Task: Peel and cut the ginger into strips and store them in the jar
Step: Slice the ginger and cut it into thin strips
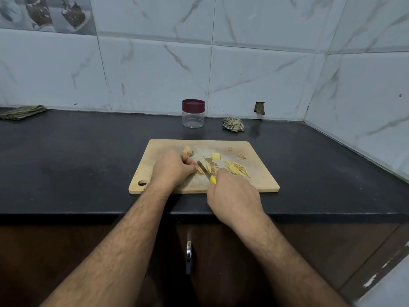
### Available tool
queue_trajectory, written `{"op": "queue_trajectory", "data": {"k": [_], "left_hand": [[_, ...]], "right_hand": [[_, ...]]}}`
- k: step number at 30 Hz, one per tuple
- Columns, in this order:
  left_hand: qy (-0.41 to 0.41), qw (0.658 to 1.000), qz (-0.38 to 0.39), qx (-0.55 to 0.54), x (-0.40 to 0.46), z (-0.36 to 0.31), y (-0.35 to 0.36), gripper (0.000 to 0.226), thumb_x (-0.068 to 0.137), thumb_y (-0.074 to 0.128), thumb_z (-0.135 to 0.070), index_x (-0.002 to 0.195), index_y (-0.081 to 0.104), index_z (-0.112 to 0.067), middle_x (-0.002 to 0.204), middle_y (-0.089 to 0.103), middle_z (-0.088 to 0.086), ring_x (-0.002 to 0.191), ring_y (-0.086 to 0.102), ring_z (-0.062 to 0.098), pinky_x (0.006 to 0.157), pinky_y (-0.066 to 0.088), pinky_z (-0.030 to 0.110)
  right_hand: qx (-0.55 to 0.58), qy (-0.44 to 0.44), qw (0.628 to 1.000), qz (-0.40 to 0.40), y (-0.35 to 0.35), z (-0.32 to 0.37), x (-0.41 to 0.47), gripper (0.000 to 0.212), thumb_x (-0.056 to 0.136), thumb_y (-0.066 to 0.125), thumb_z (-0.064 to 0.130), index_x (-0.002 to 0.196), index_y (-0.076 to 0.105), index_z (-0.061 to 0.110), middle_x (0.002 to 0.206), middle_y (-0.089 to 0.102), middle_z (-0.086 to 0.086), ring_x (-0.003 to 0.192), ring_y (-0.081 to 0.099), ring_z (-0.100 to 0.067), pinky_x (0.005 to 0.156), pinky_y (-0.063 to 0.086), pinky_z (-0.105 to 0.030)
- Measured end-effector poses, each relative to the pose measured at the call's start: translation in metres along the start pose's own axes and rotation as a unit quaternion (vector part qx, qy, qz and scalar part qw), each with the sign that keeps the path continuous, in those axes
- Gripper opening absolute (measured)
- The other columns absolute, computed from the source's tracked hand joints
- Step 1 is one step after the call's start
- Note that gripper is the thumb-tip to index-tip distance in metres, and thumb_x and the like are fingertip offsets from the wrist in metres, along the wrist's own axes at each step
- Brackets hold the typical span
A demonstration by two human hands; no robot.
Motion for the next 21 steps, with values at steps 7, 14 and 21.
{"op": "queue_trajectory", "data": {"k": [7, 14, 21], "left_hand": [[0.001, 1.0, -0.001, -0.008, 0.0002, -0.0008, 0.0001, 0.025, 0.082, 0.076, -0.026, 0.06, 0.067, -0.034, 0.077, 0.067, -0.022, 0.086, 0.062, 0.004, 0.074, 0.047, 0.028], [-0.001, 1.0, -0.003, -0.002, 0.0009, -0.0016, -0.0004, 0.023, 0.081, 0.077, -0.028, 0.06, 0.067, -0.031, 0.085, 0.072, -0.016, 0.088, 0.063, 0.006, 0.074, 0.05, 0.029], [-0.004, 1.0, -0.002, -0.004, 0.0011, -0.001, -0.0004, 0.023, 0.081, 0.077, -0.027, 0.061, 0.067, -0.031, 0.083, 0.071, -0.018, 0.087, 0.063, 0.004, 0.074, 0.048, 0.028]], "right_hand": [[-0.006, 0.005, 1.0, 0.022, -0.0001, 0.003, 0.0026, 0.019, 0.099, 0.042, 0.025, 0.113, 0.052, 0.017, 0.093, 0.051, 0.001, 0.084, 0.05, -0.019, 0.067, 0.036, -0.032], [-0.027, -0.007, 0.998, 0.059, -0.0077, 0.0048, 0.0047, 0.02, 0.099, 0.04, 0.023, 0.111, 0.056, 0.019, 0.104, 0.058, -0.003, 0.088, 0.048, -0.02, 0.074, 0.037, -0.032], [-0.04, -0.018, 0.997, 0.071, -0.0054, 0.01, 0.0084, 0.027, 0.1, 0.041, 0.022, 0.121, 0.056, 0.017, 0.118, 0.059, -0.004, 0.091, 0.044, -0.019, 0.079, 0.036, -0.033]]}}
Point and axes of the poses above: each hand's wrist, its own x-axis towards the middle knuckle, its own y-axis out of the palm, z = x × y, the point moved 4 cm from there along x, towards the middle knuckle
